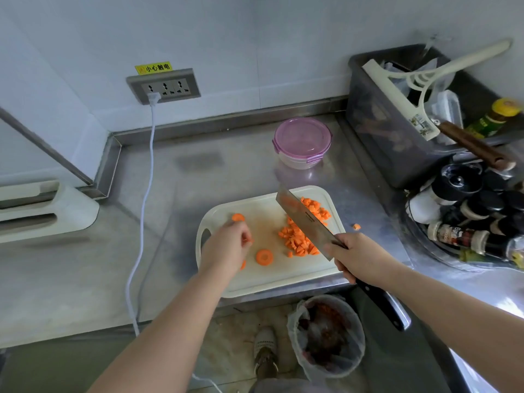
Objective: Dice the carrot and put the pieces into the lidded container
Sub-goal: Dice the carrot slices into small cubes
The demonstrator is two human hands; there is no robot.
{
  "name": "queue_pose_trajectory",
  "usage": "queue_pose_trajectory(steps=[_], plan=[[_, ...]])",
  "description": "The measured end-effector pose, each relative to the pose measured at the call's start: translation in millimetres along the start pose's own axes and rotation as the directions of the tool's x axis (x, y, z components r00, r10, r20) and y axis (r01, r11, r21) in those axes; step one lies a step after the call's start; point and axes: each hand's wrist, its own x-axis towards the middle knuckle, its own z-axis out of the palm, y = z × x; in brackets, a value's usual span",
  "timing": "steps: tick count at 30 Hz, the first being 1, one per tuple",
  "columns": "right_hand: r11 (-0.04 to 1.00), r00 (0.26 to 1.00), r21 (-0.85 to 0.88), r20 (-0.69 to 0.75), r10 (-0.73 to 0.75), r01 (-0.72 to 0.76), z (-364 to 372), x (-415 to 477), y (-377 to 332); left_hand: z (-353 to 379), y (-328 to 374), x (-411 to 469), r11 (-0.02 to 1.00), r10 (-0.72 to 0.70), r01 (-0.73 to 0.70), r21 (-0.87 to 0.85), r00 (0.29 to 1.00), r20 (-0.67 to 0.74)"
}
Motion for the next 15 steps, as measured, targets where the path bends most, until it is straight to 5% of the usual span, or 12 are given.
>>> queue_pose_trajectory(steps=[3, 9, 15], plan=[[1.0, 1.0, -0.011, 0.007, -0.004, 0.004, -2.1, -1.0, 4.3, 19.6, 17.5, -14.2, 0.947, 0.234, -0.248, 0.204, 0.968, 0.092], [0.999, 1.0, -0.033, 0.017, -0.022, 0.023, -1.7, -2.4, 11.6, 32.2, 10.7, -20.3, 0.951, 0.22, -0.239, 0.195, 0.969, 0.115], [1.0, 1.0, -0.025, 0.025, -0.002, 0.003, 1.6, 1.3, 5.3, 12.4, -4.2, -7.0, 0.988, -0.152, 0.153, 0.0, 0.983, -0.106]])
